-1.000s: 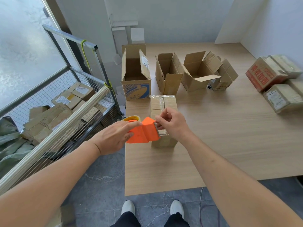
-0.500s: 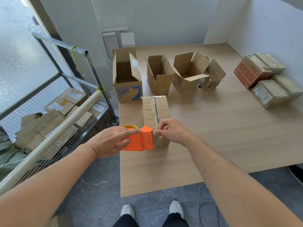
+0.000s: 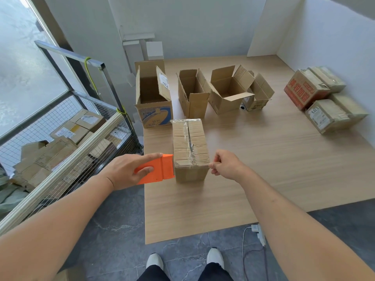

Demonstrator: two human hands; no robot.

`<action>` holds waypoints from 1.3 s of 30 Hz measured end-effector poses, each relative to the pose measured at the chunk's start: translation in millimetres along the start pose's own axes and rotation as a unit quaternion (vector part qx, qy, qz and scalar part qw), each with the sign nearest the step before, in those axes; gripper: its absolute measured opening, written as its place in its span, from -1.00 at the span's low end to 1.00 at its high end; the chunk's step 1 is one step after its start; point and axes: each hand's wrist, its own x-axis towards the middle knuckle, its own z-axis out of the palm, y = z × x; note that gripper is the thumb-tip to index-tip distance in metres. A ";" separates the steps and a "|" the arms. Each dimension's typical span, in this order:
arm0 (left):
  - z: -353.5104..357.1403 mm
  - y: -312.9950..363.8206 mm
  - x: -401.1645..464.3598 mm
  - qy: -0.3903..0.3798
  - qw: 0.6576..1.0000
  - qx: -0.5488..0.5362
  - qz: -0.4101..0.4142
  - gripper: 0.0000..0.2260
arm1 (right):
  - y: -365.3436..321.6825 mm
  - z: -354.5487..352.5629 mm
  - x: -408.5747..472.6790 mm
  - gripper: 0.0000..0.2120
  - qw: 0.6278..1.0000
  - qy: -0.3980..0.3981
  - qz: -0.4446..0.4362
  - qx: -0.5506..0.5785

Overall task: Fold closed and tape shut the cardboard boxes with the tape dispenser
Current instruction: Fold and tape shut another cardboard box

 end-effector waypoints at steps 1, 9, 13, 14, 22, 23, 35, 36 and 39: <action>0.2 -3.8 -2.7 -0.003 1.000 0.000 -0.010 -0.47 | 4.6 -3.8 -0.5 -0.82 1.000 0.003 0.006 0.000; 6.1 -8.7 3.5 -0.029 0.999 -0.024 -0.036 -0.48 | 20.3 -2.6 8.6 -0.80 0.996 -0.002 0.038 0.075; 13.9 -11.1 7.1 -0.043 0.997 -0.034 -0.052 -0.51 | 22.4 0.3 15.6 -0.81 0.997 -0.007 0.047 0.059; 16.3 -12.3 7.4 -0.043 0.997 -0.033 -0.054 -0.51 | 22.8 1.3 17.4 -0.83 0.997 -0.010 0.049 0.052; 26.6 -15.7 9.4 -0.039 0.996 -0.045 -0.066 -0.52 | 29.2 6.5 27.5 -0.81 0.997 -0.029 0.051 0.049; 27.4 -16.1 10.0 -0.038 0.996 -0.047 -0.066 -0.52 | 30.3 6.7 28.7 -0.81 0.997 -0.030 0.051 0.051; 32.8 -17.3 23.1 -0.062 0.993 -0.054 -0.079 -0.51 | 38.9 -0.1 31.4 -0.65 0.996 0.075 0.031 -0.031; 33.4 -18.0 23.3 -0.061 0.993 -0.058 -0.078 -0.51 | 37.9 -1.5 30.2 -0.66 0.993 0.093 -0.028 -0.063; 33.9 -18.0 25.8 -0.056 0.994 -0.068 -0.069 -0.51 | 30.1 -3.7 28.1 -0.77 0.966 0.056 -0.222 -0.122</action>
